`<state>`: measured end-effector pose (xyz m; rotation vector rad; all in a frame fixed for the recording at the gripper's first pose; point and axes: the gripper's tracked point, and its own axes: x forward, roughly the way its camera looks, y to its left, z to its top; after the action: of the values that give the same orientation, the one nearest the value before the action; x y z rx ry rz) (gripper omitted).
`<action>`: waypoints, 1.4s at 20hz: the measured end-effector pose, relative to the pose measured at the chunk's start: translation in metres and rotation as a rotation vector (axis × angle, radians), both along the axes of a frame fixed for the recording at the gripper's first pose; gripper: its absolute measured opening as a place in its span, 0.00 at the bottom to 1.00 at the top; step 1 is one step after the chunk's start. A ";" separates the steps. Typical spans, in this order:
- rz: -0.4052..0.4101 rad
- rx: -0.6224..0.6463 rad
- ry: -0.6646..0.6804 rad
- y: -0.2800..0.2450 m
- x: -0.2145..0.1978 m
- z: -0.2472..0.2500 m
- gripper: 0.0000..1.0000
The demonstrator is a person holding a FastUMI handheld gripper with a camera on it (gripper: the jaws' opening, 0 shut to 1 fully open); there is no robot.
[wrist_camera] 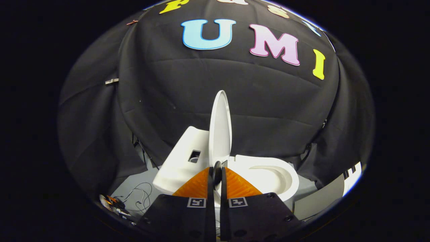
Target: Open the toilet lid.
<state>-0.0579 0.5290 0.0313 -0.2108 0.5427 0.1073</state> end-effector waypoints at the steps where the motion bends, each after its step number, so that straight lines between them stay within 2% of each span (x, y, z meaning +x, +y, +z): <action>1: 0.016 -0.003 0.000 0.005 -0.002 -0.001 0.10; 4: 0.046 -0.009 -0.017 0.008 -0.001 0.000 0.15; 10: 0.055 -0.006 -0.024 0.009 0.001 0.002 0.16; 12: 0.076 -0.027 -0.045 0.008 0.001 0.009 0.21; 15: 0.105 -0.023 -0.049 0.010 -0.001 0.018 0.68; 17: 0.096 -0.017 -0.053 0.003 -0.002 0.021 0.99; 21: 0.091 0.030 -0.041 0.002 -0.005 0.028 0.99; 25: 0.111 0.045 -0.088 -0.002 -0.007 0.053 0.99; 28: 0.124 0.108 -0.092 -0.001 -0.012 0.072 0.99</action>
<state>-0.0694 0.5278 0.1029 -0.1434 0.4308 0.2457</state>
